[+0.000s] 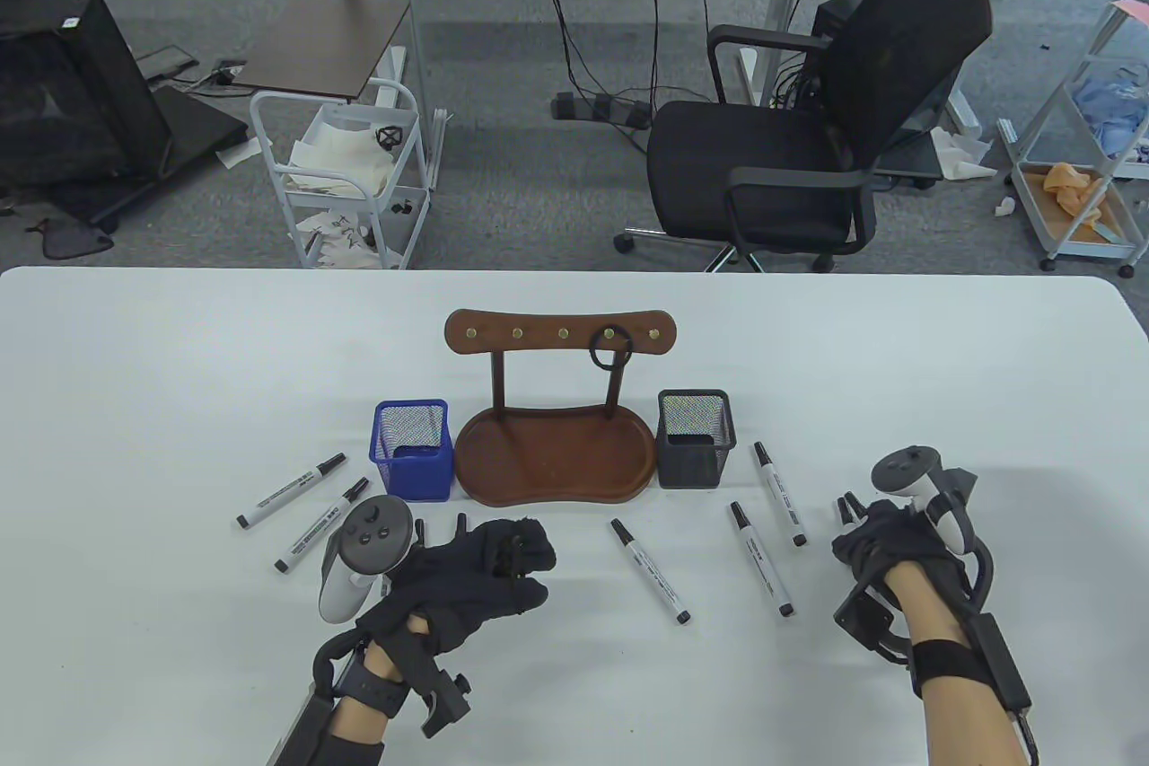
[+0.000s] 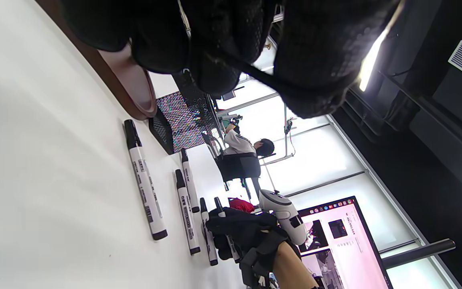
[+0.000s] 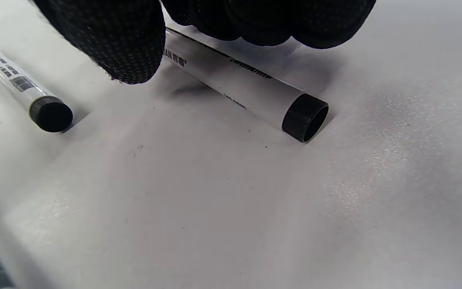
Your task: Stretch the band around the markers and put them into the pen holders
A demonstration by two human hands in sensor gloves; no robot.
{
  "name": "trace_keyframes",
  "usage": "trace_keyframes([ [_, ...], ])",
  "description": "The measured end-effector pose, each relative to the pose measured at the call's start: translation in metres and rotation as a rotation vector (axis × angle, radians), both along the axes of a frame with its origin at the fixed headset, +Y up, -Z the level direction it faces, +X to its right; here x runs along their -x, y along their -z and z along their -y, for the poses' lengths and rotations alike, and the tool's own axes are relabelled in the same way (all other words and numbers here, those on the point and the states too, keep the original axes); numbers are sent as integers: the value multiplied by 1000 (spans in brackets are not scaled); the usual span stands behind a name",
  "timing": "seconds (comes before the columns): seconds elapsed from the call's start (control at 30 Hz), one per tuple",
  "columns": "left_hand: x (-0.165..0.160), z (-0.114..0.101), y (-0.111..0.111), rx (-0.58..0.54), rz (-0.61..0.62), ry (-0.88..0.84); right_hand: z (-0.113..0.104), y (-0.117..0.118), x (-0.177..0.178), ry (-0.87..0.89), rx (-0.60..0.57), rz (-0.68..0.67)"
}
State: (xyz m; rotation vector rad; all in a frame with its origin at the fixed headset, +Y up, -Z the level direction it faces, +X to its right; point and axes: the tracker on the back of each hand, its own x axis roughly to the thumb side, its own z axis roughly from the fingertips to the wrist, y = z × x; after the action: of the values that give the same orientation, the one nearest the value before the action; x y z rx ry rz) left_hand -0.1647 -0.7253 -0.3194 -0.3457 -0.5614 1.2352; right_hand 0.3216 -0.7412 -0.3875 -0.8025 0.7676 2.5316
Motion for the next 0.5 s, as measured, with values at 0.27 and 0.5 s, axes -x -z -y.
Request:
trace_keyframes([
  [0.27,0,0,0,2,-2,1,4,4,3,-28,5,14],
  [0.5,0,0,0,5,-2,4,4,4,5,-60,5,16],
])
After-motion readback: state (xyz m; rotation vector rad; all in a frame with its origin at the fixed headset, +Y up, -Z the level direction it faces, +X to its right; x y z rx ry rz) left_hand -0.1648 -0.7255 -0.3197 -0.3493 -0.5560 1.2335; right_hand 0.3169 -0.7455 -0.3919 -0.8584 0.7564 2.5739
